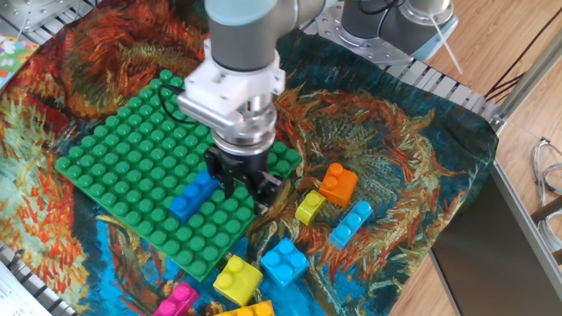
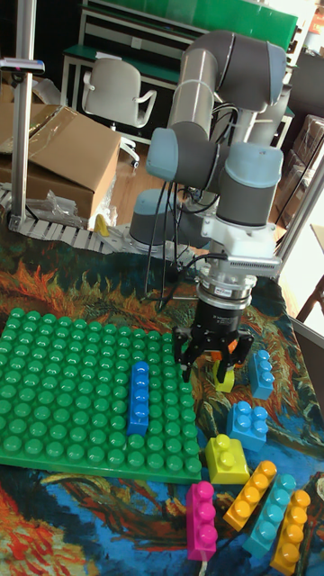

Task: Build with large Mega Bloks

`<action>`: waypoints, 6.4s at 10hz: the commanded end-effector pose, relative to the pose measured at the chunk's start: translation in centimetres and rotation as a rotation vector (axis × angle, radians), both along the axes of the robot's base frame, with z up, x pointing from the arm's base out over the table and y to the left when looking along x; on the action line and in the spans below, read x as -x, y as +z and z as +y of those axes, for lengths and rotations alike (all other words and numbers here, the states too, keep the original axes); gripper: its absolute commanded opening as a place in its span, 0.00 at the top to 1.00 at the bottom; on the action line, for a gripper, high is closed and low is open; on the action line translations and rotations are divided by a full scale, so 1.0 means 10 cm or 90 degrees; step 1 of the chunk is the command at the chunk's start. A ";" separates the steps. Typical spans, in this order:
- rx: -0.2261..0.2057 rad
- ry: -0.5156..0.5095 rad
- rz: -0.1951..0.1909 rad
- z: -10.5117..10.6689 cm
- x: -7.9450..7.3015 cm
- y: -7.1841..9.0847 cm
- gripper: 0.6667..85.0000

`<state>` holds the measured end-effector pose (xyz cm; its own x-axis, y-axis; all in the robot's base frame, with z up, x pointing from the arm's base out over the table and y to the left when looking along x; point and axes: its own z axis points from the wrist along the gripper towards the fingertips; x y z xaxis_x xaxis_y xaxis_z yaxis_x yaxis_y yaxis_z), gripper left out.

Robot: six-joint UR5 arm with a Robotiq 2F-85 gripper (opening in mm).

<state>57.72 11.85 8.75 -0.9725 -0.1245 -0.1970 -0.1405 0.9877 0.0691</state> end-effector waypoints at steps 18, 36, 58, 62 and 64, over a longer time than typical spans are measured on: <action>-0.015 0.029 0.007 0.65 0.80 -0.31 0.21; 0.012 -0.034 0.003 0.76 0.69 -0.67 0.27; 0.014 -0.065 0.082 0.76 0.98 -0.09 0.99; -0.017 -0.052 0.088 0.76 1.00 0.07 0.99; -0.011 -0.059 0.042 0.73 0.82 0.08 0.99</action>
<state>48.33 19.01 8.73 -0.9953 -0.0412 -0.0881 -0.0479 0.9960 0.0759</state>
